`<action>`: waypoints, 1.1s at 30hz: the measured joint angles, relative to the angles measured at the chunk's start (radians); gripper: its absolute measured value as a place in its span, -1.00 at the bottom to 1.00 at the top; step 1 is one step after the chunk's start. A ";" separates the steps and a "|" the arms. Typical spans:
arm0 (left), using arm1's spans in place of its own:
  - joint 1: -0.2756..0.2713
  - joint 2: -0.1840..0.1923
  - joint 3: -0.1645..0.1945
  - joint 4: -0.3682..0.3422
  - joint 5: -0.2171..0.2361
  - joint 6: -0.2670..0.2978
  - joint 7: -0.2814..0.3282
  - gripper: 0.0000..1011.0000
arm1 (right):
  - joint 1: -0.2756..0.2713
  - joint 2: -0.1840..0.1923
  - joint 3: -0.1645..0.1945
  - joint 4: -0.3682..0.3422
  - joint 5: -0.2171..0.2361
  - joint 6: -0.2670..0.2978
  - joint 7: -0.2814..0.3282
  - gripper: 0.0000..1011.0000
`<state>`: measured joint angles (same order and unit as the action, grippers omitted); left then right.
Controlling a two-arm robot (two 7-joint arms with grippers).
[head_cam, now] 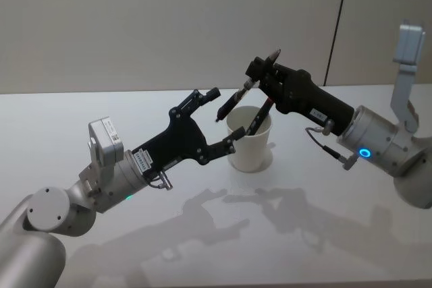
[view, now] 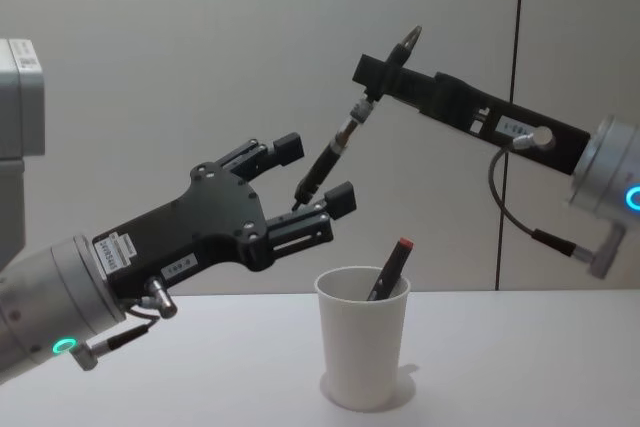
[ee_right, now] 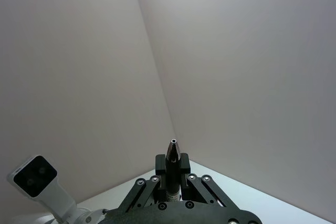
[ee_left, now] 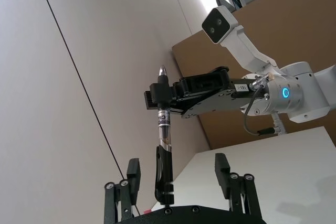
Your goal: Place the pen into the pen holder.
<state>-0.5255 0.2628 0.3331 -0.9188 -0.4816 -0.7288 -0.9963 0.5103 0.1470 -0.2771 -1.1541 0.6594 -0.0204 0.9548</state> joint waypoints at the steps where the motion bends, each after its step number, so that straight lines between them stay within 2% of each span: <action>1: 0.000 0.000 0.000 0.000 0.000 0.000 0.000 0.79 | 0.001 0.000 0.000 0.000 0.001 0.000 0.000 -0.74; 5: 0.000 0.000 0.000 0.000 0.000 0.000 0.000 0.98 | 0.003 0.001 -0.001 0.002 0.003 -0.001 -0.003 -0.74; 15: 0.000 0.000 0.000 0.000 0.000 0.000 0.000 0.99 | 0.006 0.005 -0.002 0.004 0.003 -0.011 -0.028 -0.74; 26: 0.000 0.000 0.000 0.000 0.000 0.000 0.000 0.99 | -0.007 0.010 -0.005 -0.022 -0.039 -0.049 -0.134 -0.74; 33: 0.000 0.000 0.000 0.000 0.000 0.000 0.000 0.99 | -0.021 0.012 -0.011 -0.045 -0.086 -0.079 -0.238 -0.74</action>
<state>-0.5255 0.2628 0.3331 -0.9188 -0.4817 -0.7288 -0.9962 0.4891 0.1586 -0.2879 -1.1987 0.5734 -0.0992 0.7168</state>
